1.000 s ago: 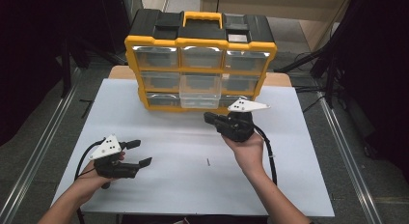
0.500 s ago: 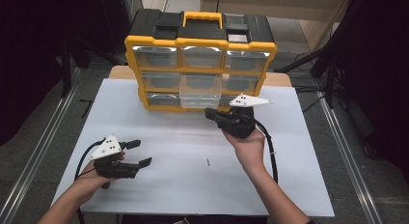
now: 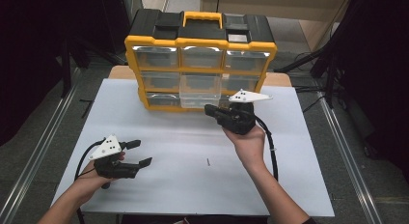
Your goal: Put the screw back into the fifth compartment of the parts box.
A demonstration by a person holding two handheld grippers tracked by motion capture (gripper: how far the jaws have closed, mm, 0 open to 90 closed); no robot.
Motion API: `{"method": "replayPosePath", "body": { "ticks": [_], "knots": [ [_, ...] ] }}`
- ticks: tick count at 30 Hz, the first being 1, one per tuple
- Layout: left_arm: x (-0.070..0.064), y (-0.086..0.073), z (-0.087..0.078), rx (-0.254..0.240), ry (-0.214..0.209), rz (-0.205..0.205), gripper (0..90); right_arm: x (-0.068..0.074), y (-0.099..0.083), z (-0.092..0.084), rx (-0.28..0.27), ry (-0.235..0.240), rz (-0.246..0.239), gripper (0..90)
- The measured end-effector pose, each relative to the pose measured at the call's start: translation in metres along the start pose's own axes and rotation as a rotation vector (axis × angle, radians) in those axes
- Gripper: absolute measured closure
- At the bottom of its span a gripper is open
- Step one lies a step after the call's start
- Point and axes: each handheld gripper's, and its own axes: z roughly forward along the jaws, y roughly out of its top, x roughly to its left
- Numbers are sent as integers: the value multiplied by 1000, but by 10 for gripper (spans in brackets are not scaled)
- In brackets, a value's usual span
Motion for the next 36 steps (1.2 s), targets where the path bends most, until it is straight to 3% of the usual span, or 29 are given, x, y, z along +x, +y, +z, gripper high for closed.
{"method": "replayPosePath", "body": {
  "ticks": [36],
  "knots": [
    [0, 0, 0, 4, -2, 1, 241, -1, 31, 5, -12, 5, 11, 890]
  ]
}}
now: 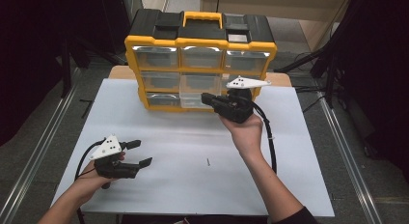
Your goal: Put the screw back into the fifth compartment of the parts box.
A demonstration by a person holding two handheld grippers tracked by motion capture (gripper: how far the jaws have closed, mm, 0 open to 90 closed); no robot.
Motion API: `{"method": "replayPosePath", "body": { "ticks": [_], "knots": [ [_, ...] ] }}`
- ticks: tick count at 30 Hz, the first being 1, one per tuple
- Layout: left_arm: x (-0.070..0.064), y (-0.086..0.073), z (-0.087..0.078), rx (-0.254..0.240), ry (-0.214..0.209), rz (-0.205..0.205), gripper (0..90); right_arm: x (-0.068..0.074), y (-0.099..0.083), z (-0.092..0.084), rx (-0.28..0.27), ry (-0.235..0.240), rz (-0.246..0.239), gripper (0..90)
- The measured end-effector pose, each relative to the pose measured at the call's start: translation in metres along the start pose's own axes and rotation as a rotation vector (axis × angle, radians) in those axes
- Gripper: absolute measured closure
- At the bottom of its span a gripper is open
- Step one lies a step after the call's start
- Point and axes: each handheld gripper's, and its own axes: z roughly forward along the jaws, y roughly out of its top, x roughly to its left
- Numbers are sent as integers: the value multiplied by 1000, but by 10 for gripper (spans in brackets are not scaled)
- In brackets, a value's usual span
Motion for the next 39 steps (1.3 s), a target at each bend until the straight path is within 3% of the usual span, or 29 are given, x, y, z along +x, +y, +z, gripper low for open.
{"method": "replayPosePath", "body": {
  "ticks": [12, 19, 39],
  "knots": [
    [1, 0, 0, -2, -3, -3, 241, -5, 19, 9, 1, -30, -7, 890],
    [1, 0, 0, 1, -3, -1, 241, -10, 23, 12, -14, -43, 15, 889],
    [1, 0, -1, -4, -4, -2, 241, -18, 31, 35, -22, -132, 18, 884]
  ]
}}
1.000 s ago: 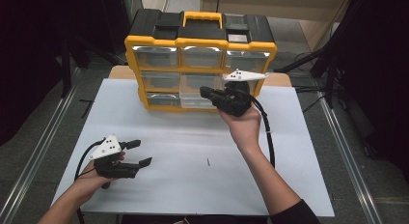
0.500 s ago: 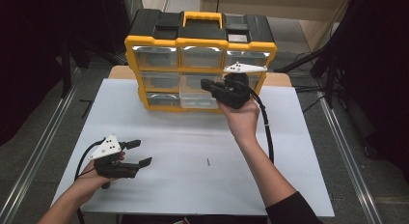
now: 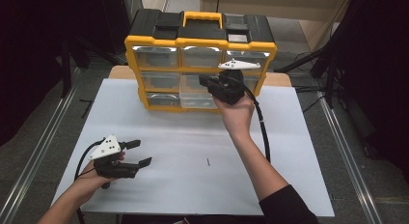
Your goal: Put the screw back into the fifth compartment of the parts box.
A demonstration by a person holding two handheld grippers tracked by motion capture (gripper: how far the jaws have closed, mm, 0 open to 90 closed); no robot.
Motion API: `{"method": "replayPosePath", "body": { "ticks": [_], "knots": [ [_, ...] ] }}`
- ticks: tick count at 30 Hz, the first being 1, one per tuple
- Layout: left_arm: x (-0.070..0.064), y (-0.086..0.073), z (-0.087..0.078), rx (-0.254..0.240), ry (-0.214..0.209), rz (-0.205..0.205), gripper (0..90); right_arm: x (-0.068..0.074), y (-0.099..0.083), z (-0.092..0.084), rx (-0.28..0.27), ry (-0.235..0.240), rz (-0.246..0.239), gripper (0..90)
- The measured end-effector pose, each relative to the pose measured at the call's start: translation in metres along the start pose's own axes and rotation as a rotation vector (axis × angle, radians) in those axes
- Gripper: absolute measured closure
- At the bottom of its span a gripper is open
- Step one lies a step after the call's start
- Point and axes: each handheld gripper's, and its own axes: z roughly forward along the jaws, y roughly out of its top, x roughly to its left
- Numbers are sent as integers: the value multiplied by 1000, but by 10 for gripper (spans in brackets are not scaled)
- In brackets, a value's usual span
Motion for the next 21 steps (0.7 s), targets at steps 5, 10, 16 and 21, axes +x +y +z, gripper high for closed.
{"method": "replayPosePath", "body": {
  "ticks": [5, 10, 16, 21],
  "knots": [
    [0, 0, 0, 3, 0, -2, 241, -2, 0, 3, 4, -13, 5, 882],
    [0, 0, 0, 2, 1, 2, 241, -2, -1, 5, 11, -17, 5, 881],
    [0, 0, 0, 3, 1, 0, 241, -2, -1, 3, -11, 32, 19, 607],
    [0, 0, 0, 5, 2, 2, 241, 1, -2, 3, -2, 50, -10, 459]
  ]
}}
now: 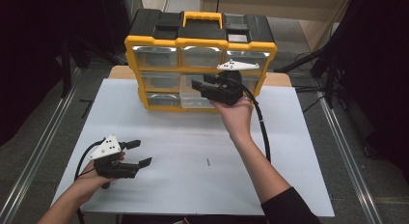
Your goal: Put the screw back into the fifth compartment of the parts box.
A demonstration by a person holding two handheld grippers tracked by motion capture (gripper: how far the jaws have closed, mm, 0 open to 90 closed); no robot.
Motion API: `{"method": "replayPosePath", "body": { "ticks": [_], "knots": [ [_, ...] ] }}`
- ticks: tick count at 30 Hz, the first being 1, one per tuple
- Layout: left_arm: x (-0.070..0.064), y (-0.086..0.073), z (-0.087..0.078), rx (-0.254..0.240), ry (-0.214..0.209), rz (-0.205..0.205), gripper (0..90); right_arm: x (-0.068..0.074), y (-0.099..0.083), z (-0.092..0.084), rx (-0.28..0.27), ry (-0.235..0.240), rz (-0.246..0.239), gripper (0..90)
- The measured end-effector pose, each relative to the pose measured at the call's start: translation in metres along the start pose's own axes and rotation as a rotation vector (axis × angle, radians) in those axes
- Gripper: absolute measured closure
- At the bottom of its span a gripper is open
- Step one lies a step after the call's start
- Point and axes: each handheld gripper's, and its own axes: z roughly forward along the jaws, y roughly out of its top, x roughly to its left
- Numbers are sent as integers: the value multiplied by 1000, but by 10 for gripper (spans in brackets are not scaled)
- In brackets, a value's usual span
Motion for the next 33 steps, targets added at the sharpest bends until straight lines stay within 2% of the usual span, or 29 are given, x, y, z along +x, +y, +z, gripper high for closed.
{"method": "replayPosePath", "body": {
  "ticks": [6, 12, 18, 24, 27, 29, 33],
  "knots": [
    [0, 0, 0, -1, 1, -2, 241, 4, -4, -8, -14, 11, -34, 376],
    [0, 0, 0, 1, 2, -3, 241, 8, -10, -17, -23, 51, -50, 357],
    [0, 0, 0, 0, 2, -1, 240, 10, -17, -22, -17, 56, -91, 336],
    [0, 0, 0, 2, 4, -1, 241, 11, -26, -26, -23, 64, -108, 324],
    [0, 0, 0, -3, 2, 0, 240, 11, -30, -28, -32, 89, -92, 314],
    [0, 0, 0, 2, 3, 0, 241, 11, -33, -29, -39, 81, -112, 311],
    [0, 0, 0, -2, 3, 0, 241, 13, -38, -31, -40, 83, -124, 309]
  ]
}}
